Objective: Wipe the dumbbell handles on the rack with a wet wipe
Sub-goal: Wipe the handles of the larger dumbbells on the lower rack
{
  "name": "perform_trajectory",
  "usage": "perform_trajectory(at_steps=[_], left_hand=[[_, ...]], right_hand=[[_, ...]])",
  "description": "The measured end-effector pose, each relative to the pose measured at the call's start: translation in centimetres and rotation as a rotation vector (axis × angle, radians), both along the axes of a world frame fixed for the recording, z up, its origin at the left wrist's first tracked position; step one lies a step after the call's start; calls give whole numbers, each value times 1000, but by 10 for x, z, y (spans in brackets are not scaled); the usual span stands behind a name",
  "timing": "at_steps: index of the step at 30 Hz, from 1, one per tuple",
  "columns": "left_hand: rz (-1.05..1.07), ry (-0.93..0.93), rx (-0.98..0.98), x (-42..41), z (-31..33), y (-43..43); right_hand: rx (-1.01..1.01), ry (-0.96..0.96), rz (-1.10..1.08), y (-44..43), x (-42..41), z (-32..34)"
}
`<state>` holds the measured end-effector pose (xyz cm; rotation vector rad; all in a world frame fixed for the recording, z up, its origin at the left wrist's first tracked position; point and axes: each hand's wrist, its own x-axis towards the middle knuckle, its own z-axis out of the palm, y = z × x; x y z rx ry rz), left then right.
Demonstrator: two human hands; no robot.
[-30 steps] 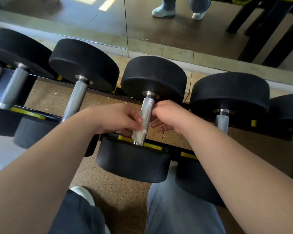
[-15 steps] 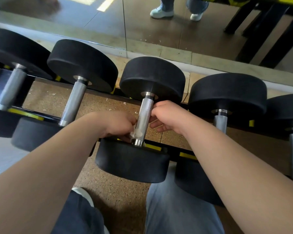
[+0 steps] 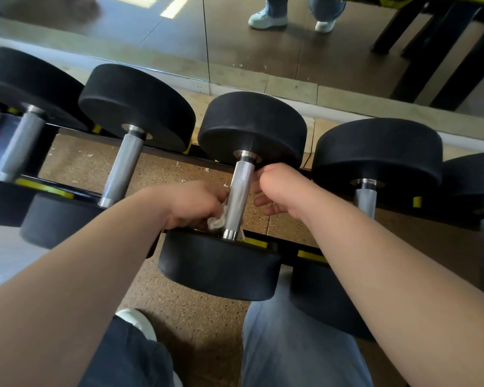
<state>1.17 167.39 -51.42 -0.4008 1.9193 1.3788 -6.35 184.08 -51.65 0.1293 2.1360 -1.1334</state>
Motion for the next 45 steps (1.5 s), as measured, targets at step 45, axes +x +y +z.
perform_trajectory(at_steps=[45], left_hand=[[541, 267, 138, -2, 28, 1]], right_hand=[[344, 1197, 480, 0, 47, 6]])
